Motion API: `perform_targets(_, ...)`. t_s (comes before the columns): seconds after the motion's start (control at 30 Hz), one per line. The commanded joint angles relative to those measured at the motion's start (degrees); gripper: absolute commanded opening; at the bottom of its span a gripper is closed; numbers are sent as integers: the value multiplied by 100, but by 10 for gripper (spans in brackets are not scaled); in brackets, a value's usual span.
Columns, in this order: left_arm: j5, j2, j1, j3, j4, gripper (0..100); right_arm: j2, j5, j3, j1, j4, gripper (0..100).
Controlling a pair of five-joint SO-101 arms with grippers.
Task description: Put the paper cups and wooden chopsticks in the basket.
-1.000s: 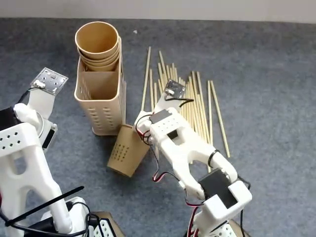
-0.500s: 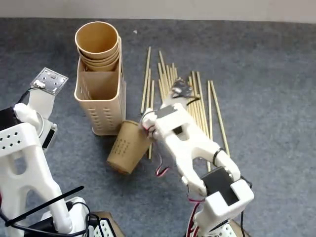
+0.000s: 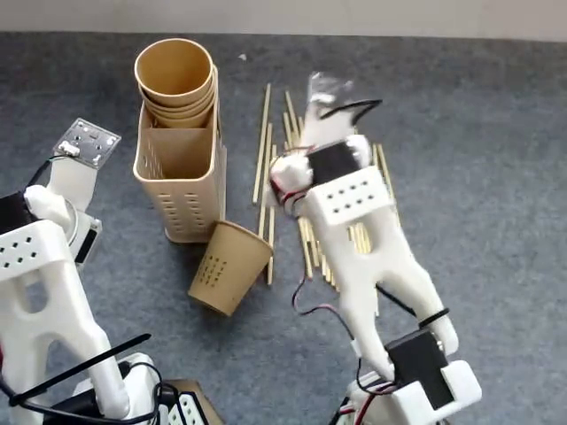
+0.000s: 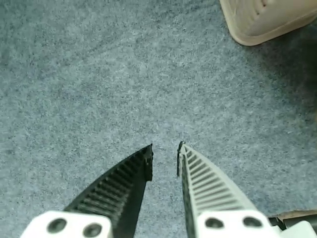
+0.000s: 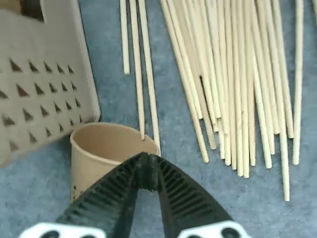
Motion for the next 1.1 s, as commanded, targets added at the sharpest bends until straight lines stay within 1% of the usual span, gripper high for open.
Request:
perform_targets(0.0, 53, -101, -48, -22, -53, 108, -31, -158, 92, -435, 119, 67)
perform_targets(0.1, 53, -119, -110, -13, -44, 108, 127, -352, 92, -716, 127, 147)
perform_targets(0.17, 53, -136, -163, 75, -132, 108, 233, -440, 101, -892, 198, 159)
perform_targets(0.23, 53, -136, -180, 180, -299, 108, 382, -659, 92, -1051, 259, 135)
perform_targets(0.27, 53, -136, -180, 268, -396, 108, 479, -870, 92, -1130, 277, 101)
perform_targets(0.33, 53, -136, -180, 426, -554, 108, 716, -1354, 92, -1191, 426, 1)
perform_targets(0.4, 53, -136, -180, 514, -668, 108, 1007, -1714, 75, -1174, 567, 22)
perform_targets(0.47, 53, -136, -180, 523, -721, 108, 1218, -1996, 22, -998, 567, 5)
perform_targets(0.6, 53, -145, -180, 505, -747, 108, 1253, -2646, -576, -479, 365, 5)
perform_targets(0.7, 53, -145, -180, 523, -747, 108, 1226, -3209, -945, -330, 418, 9)
perform_targets(1.0, 53, -145, -163, 523, -747, 108, 1262, -3226, -1033, -374, 585, 15)
perform_targets(1.07, 53, -145, -163, 523, -747, 108, 1262, -3218, -1033, -505, 734, 71)
